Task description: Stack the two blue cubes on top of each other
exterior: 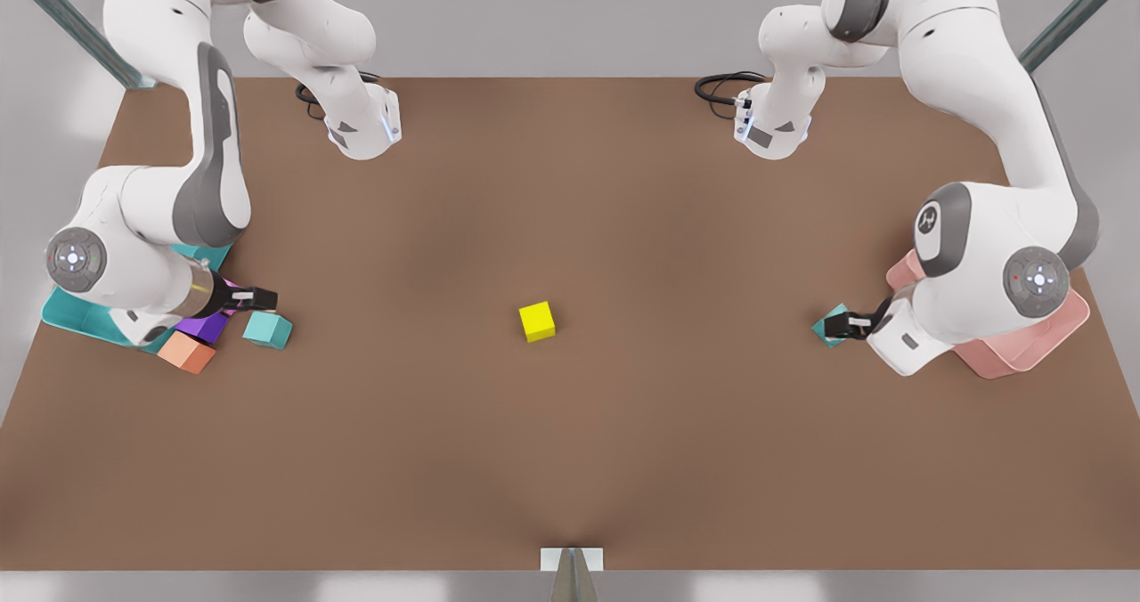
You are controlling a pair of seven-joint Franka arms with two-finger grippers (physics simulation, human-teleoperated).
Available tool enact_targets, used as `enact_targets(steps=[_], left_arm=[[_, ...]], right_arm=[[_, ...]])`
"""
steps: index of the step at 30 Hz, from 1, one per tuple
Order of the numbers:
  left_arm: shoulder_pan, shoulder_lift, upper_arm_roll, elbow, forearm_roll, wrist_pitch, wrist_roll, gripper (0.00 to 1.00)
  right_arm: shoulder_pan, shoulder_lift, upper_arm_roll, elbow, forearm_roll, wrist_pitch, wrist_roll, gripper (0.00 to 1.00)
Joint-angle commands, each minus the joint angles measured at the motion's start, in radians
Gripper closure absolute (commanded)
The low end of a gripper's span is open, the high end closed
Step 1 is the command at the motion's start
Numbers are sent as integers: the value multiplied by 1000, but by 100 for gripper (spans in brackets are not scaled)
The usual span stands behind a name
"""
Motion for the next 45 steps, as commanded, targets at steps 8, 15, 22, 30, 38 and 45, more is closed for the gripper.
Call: enact_targets(steps=[8, 15, 22, 30, 38, 45], left_arm=[[-21, -17, -6, -2, 43, 30, 13, 0], [-58, 9, -6, 30, 87, 28, -67, 0], [-21, 18, -6, 16, 56, 27, -65, 0], [-19, 28, -6, 16, 52, 34, -64, 0], [-18, 28, -6, 15, 52, 42, -65, 0], [-12, 28, -6, 15, 52, 40, -63, 0]], right_arm=[[0, 67, 23, -90, -1, 284, 78, 0], [-15, 71, -102, -154, 1, 280, -9, 0], [-40, 183, -138, -157, 1, 363, -10, 0], [-69, 191, -151, -246, 15, 407, -63, 0], [-63, 82, -151, -384, 16, 409, -46, 0], [-63, 117, -151, -418, 18, 491, -32, 0]])
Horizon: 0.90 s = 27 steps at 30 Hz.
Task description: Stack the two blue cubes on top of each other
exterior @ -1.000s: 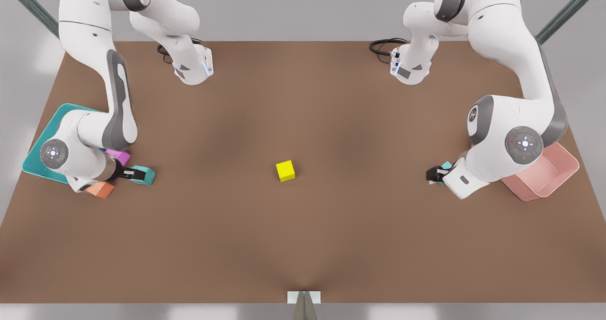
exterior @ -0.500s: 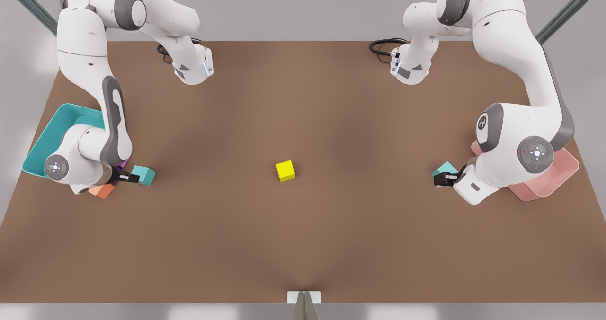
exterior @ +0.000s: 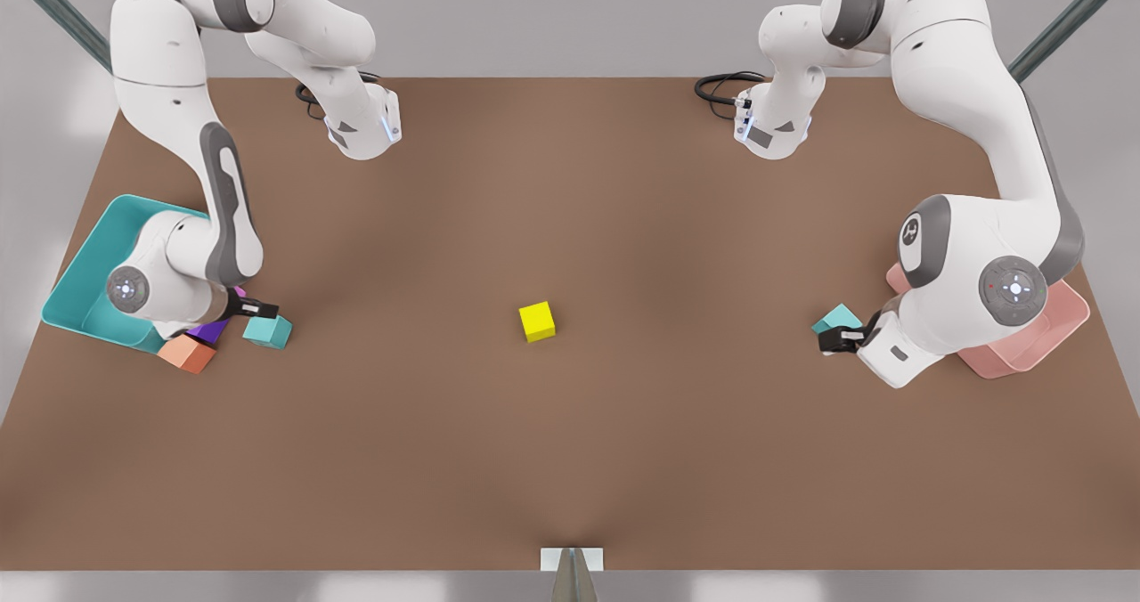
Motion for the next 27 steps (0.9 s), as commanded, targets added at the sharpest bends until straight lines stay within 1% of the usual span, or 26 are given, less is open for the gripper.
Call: enact_targets(steps=[1, 23, 27], left_arm=[[0, -1, 0, 0, 1, 0, -11, 0], [0, -1, 0, 2, 4, 0, -7, 0], [0, 19, 0, -1, 4, 16, -11, 0]], right_arm=[[0, 12, 0, -1, 2, 52, -8, 0], [-8, 100, 0, -2, 0, 192, -11, 0], [-8, 112, 0, -1, 2, 204, -12, 0]])
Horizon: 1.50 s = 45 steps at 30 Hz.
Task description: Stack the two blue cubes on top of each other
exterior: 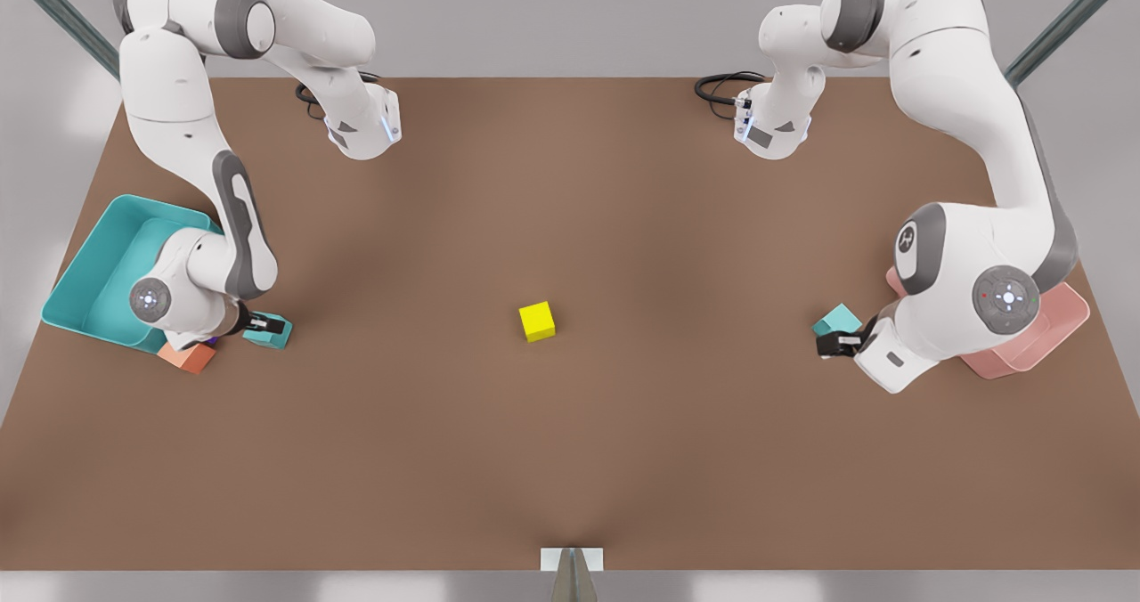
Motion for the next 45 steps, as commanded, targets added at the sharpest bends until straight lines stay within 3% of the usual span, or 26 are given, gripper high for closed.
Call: enact_targets(steps=[1, 4, 5, 7, 8, 11, 14, 20, 25, 29, 34, 38, 43, 45], left_arm=[[0, 2, -1, 0, 1, 4, -2, 0], [5, -10, 1, -58, 4, 25, -1, 0], [9, -53, -1, -147, 6, 91, 4, 0], [40, -225, -1, -489, 13, 340, 9, 0], [68, -242, -1, -532, 16, 352, 9, 0], [85, -242, -1, -566, 16, 340, -83, 0], [80, -230, -5, -567, -32, 352, -430, 0], [68, -228, -5, -556, -60, 338, -422, 0], [66, -228, -13, -552, -54, 337, -429, 0], [65, -227, -18, -549, -51, 335, -425, 0], [66, -227, -19, -549, -49, 323, -425, 0], [66, -225, -19, -549, -49, 323, -425, 0], [65, -221, -33, -535, -86, 348, -447, 0], [72, -204, -33, -514, -85, 323, -444, 0]], right_arm=[[0, 2, 1, 0, 2, 24, -8, 0], [3, 5, 2, 2, 2, 27, -8, 0], [5, 10, 2, 3, 7, 27, -8, 0], [8, 22, 2, 2, 16, 53, -8, 0], [8, 28, 2, 3, 16, 56, -8, 0], [6, 48, 2, 5, 16, 87, -19, 0], [8, 48, 4, 5, 18, 87, -20, 0], [11, 57, 4, 6, 16, 93, -22, 1], [6, 48, 7, 6, 16, 81, -46, 42], [9, 22, 8, 14, 16, 43, -68, 51], [17, -76, 27, 132, 16, -226, -111, 52], [49, -133, 148, 384, 11, -539, -146, 53], [258, -122, 220, 566, 13, -562, -109, 56], [298, -122, 312, 597, 8, -560, -45, 58]])
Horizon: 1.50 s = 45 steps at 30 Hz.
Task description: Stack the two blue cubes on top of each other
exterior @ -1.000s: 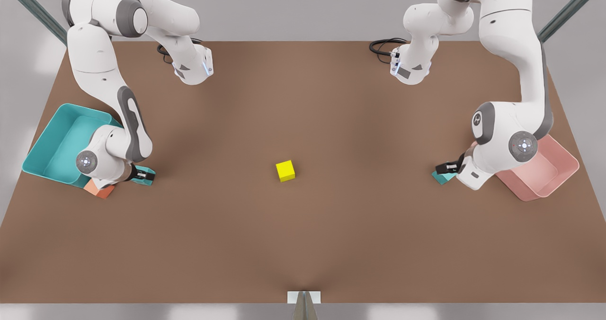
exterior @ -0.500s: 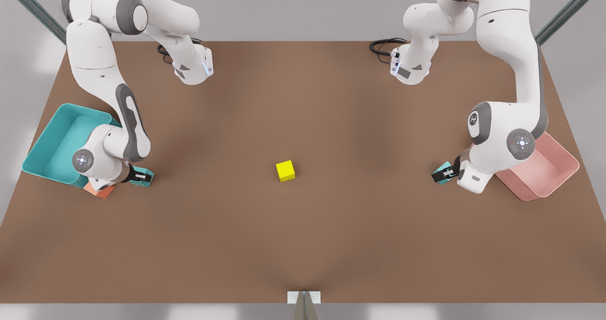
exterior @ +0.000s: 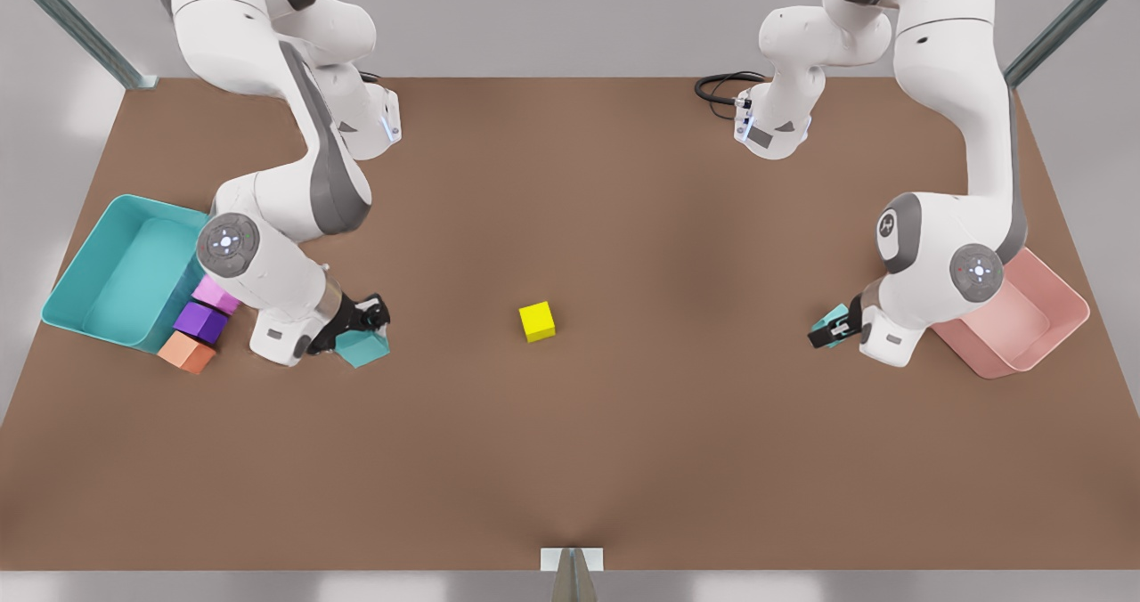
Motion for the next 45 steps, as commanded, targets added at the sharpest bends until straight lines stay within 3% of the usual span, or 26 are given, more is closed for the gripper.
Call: enact_targets(steps=[1, 5, 8, 18, 20, 22, 28, 35, 39, 45], left_arm=[[3, 6, -1, 9, -11, -6, -80, 0], [0, 8, -1, 8, 0, -9, -78, 0], [2, 8, -1, 8, 0, -16, -77, 0], [2, 8, 0, 6, 3, -16, -77, 0], [9, 8, -1, 6, 3, -26, -77, 0], [19, 6, 5, -1, 5, -35, -78, 0], [209, 12, 3, -67, 23, -26, -156, 0], [212, -31, -47, -317, 14, 258, -207, 0], [238, -28, -89, -463, 40, 468, -251, 0], [252, 23, -89, -451, 114, 548, -248, 0]], right_arm=[[54, 13, 31, 41, -20, -97, 94, 58], [217, 213, 31, 317, -23, -72, 206, 62], [258, 329, 16, 419, -28, 46, 225, 65], [323, 492, -72, 468, -29, 284, 248, 70], [450, 553, -171, 537, -29, 285, 285, 71], [462, 584, -161, 537, -28, 357, 283, 72], [527, 668, -175, 564, -29, 429, 278, 73], [535, 727, -182, 564, -28, 523, 283, 74], [591, 710, -211, 566, -29, 455, 294, 74], [519, 713, -239, 566, -28, 374, 249, 74]])
